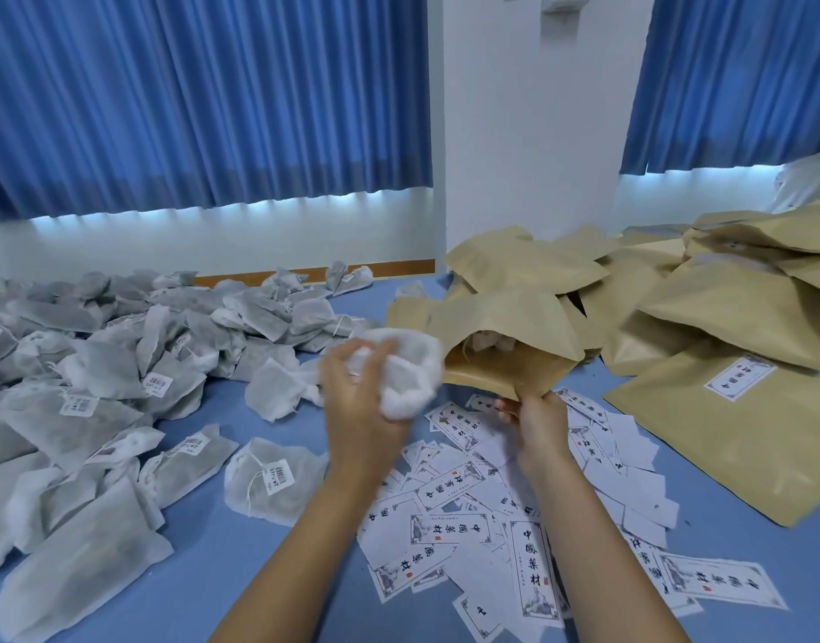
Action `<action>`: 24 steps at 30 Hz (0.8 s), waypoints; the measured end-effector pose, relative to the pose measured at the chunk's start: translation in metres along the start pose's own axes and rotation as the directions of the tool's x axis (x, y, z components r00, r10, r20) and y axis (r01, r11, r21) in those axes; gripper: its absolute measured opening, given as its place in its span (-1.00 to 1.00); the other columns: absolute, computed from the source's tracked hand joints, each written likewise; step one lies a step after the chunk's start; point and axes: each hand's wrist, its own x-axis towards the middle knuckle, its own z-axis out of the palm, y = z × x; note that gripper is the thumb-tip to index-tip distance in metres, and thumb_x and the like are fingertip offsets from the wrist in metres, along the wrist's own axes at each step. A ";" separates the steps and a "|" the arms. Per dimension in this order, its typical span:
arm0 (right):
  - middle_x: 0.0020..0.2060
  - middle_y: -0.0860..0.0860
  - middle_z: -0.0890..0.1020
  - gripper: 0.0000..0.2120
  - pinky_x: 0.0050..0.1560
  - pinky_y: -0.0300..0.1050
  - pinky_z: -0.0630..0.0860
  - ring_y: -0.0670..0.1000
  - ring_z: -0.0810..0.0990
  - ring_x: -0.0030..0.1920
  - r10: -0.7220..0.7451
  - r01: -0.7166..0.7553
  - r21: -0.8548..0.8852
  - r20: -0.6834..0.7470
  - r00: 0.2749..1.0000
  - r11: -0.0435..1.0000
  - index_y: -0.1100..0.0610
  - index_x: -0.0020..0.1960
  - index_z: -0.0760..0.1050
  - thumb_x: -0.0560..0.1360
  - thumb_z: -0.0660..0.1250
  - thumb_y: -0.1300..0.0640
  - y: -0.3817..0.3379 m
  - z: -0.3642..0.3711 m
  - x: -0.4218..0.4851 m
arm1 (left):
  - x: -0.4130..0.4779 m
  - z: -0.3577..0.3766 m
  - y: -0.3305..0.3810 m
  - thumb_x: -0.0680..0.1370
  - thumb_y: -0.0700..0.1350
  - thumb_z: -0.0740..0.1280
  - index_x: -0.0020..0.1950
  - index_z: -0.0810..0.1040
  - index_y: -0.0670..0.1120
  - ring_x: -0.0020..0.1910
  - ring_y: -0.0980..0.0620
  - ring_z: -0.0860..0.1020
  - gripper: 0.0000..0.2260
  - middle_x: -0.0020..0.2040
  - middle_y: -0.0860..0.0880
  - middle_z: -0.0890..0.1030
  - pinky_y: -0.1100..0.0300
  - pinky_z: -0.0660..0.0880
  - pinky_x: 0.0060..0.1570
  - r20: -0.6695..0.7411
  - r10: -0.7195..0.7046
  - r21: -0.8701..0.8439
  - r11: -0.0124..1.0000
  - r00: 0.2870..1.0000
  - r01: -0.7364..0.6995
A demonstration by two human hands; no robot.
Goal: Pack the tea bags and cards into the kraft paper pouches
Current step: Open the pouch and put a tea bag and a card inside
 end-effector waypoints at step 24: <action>-0.46 0.07 0.57 -0.82 -0.36 -0.18 0.43 0.02 0.52 -0.42 0.091 -0.085 -0.080 0.074 0.993 0.993 0.20 -0.25 0.49 0.50 0.25 0.35 0.000 -0.004 0.002 | -0.002 0.037 0.059 0.47 -0.16 0.14 -0.12 0.57 -0.20 -0.25 -0.08 0.54 -0.77 -0.22 -0.09 0.57 0.14 0.40 -0.38 0.654 0.314 -0.047 0.925 0.688 -0.377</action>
